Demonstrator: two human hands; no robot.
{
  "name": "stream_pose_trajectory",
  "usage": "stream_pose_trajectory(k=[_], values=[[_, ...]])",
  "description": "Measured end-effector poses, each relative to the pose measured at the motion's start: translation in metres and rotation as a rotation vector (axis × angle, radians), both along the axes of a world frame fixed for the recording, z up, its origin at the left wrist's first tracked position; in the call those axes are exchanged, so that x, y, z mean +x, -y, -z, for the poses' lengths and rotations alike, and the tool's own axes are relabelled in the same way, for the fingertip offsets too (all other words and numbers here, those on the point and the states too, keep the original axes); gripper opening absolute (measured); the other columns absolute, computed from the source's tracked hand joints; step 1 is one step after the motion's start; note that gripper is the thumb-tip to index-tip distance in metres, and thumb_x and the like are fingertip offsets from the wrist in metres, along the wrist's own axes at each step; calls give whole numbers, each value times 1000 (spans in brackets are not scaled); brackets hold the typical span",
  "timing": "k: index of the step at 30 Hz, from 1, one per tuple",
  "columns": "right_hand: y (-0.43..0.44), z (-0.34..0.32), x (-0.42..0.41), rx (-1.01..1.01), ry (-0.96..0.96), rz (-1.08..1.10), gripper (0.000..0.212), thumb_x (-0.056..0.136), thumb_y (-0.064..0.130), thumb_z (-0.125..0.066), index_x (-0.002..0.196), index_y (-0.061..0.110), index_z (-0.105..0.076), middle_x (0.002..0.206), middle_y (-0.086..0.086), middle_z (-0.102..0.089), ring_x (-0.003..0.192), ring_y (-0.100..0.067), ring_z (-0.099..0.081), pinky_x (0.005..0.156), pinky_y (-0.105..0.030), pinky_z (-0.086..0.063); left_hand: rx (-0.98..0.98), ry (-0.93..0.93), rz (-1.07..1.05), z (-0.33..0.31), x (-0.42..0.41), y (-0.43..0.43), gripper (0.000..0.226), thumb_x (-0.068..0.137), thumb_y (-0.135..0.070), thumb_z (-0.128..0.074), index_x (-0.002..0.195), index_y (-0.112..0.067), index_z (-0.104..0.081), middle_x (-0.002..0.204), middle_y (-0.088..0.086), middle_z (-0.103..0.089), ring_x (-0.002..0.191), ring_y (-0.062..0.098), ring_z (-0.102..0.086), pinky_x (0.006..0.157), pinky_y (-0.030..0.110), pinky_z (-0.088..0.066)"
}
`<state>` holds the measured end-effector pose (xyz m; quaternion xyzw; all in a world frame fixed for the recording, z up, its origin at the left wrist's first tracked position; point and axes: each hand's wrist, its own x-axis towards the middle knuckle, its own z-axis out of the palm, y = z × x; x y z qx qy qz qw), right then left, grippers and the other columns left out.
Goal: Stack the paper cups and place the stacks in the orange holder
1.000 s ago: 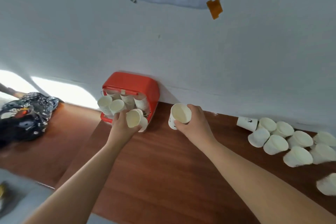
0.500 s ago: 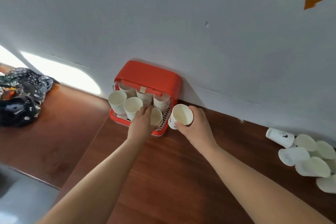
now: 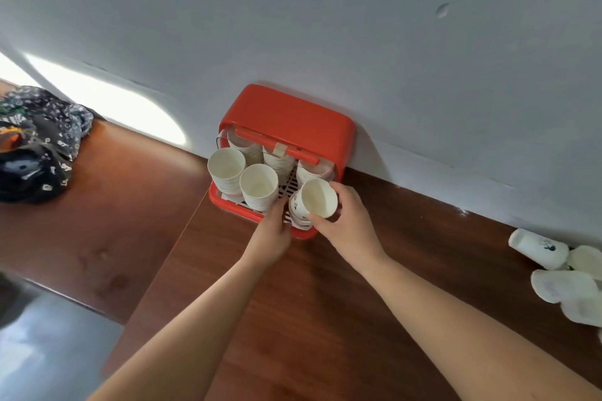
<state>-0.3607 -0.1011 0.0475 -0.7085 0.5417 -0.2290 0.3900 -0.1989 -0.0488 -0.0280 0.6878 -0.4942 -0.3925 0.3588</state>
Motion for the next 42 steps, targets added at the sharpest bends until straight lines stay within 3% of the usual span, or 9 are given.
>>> stream_pose_trajectory(k=[2,5,7,10,19,23,25,31,42], values=[[2,9,7,-26,-89,-28,67,76,31,-82,134,23,-50,129,7,-51,117,-8,-51,96,-21,-42,32,-118,-96,-7,1,-4,39,105,-26,-44,144,-24,-49,141,-14,-54,133,5,-46,108,24,-34],[7,25,16,-20,-233,-116,68,76,31,-79,136,25,-48,133,1,-52,123,-20,-50,102,-36,-45,1,-256,-99,-7,4,-3,44,102,-55,-39,134,-33,-59,135,-18,-60,129,-5,-49,108,22,-36],[10,33,20,36,-264,-155,69,77,29,-78,138,27,-46,136,0,-52,124,-23,-51,102,-40,-46,10,-208,-52,-6,6,-2,29,103,-42,-49,129,-35,-59,129,-18,-63,122,-6,-53,103,20,-41],[14,40,22,60,-237,-154,70,77,26,-81,139,25,-48,136,-1,-54,124,-20,-52,100,-35,-45,4,-81,-41,-1,7,1,43,98,-24,-59,141,-30,-53,133,-13,-61,122,2,-55,101,23,-44],[6,33,-3,118,-245,-87,77,81,37,-77,146,20,-39,142,-2,-50,128,-18,-52,105,-36,-46,-13,82,-219,0,-7,-12,33,101,-32,-54,129,-15,-59,119,1,-68,107,14,-61,84,23,-41],[-13,24,-57,120,-351,-23,69,89,43,-66,147,16,-40,147,-5,-45,131,-18,-49,109,-37,-43,25,98,-252,-4,-17,-37,22,96,-21,-59,116,-12,-60,113,1,-62,105,18,-58,90,27,-44],[-27,20,-96,130,-393,4,66,91,44,-63,147,17,-41,148,-4,-44,131,-19,-50,108,-38,-44,28,133,-200,-7,-29,-46,18,93,-19,-60,110,-13,-60,108,1,-61,105,19,-56,93,36,-46],[-86,5,-225,144,-531,63,64,93,43,-60,145,13,-42,146,-8,-42,132,-23,-47,108,-36,-41,135,299,270,-21,-109,-56,24,91,-21,-64,110,-8,-64,111,8,-60,105,23,-59,91,25,-40],[-207,-36,-490,127,-558,391,61,91,42,-62,142,11,-46,141,-10,-46,126,-24,-51,107,-39,-43,-21,359,632,-53,-393,-87,21,95,-22,-57,111,-10,-64,108,1,-58,100,19,-59,93,33,-47]])
